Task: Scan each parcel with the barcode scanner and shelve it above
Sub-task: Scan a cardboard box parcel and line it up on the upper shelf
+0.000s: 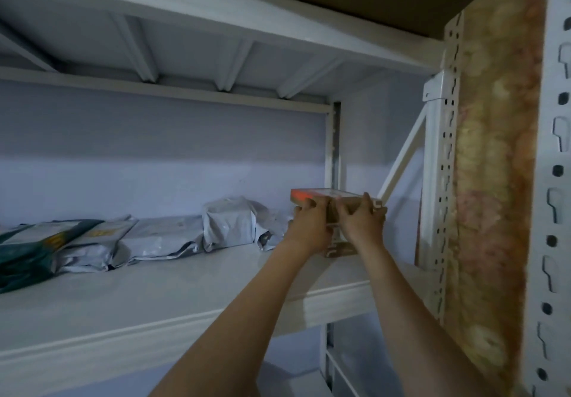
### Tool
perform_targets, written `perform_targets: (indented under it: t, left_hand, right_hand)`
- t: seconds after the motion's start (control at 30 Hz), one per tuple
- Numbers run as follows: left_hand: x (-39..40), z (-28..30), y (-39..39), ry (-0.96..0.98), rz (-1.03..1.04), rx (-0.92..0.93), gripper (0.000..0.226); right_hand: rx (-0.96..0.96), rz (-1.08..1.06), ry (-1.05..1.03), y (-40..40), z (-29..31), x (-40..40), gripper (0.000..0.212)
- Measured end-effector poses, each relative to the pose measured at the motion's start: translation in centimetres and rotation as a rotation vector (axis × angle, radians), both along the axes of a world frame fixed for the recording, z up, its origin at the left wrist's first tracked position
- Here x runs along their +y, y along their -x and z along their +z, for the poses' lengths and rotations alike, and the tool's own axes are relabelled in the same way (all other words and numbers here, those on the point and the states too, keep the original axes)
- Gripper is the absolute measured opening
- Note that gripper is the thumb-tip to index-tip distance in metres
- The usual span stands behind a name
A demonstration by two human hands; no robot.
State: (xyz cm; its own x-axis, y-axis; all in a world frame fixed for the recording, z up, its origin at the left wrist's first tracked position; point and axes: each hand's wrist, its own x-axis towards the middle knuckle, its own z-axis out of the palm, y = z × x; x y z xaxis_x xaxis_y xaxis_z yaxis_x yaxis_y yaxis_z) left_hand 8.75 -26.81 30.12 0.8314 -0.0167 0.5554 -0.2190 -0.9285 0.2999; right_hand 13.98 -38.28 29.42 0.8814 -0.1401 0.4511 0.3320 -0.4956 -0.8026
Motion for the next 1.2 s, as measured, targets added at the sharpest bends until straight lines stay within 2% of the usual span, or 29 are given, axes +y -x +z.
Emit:
perform_targets:
  t: [0.07, 0.2, 0.3, 0.47, 0.73, 0.87, 0.93, 1.03, 1.1, 1.2]
  left_hand:
    - [0.2, 0.5, -1.0, -0.068, 0.068, -0.012, 0.060]
    - [1.3, 1.6, -2.5, -0.141, 0.113, 0.053, 0.060]
    - [2.3, 2.4, -3.6, -0.113, 0.110, 0.127, 0.063]
    - [3.1, 2.1, -5.4, -0.063, 0.104, 0.133, 0.060]
    - [3.8, 1.7, -7.0, 0.051, 0.112, 0.063, 0.050]
    - [3.7, 1.5, -6.5, 0.074, 0.063, 0.079, 0.055]
    - [3.8, 1.7, -5.7, 0.065, 0.037, 0.131, 0.068]
    - [4.1, 2.4, -3.7, 0.073, 0.056, 0.152, 0.084]
    - [4.4, 2.9, -1.8, 0.137, 0.059, 0.047, 0.079]
    - [5.1, 2.7, 1.7, 0.276, 0.072, -0.104, 0.066]
  right_hand:
    - [0.074, 0.024, 0.005, -1.2, 0.3, 0.7, 0.099]
    - [0.122, 0.027, 0.130, -3.7, 1.5, 1.9, 0.100]
    - [0.166, 0.070, 0.083, -4.9, 2.0, 3.1, 0.101]
    - [0.122, 0.121, -0.052, -6.7, 1.0, 4.4, 0.112]
    - [0.146, 0.102, -0.037, -8.4, 1.2, 5.7, 0.115]
    - [0.201, 0.096, -0.024, -7.8, 1.8, 5.4, 0.114]
    - [0.195, 0.105, -0.046, -6.6, 2.5, 5.1, 0.116]
    - [0.026, 0.108, -0.141, -4.5, 3.5, 5.0, 0.109]
    - [-0.063, 0.140, -0.168, -2.9, 3.4, 5.1, 0.099]
    - [-0.087, 0.225, -0.204, -0.3, 1.9, 5.6, 0.085]
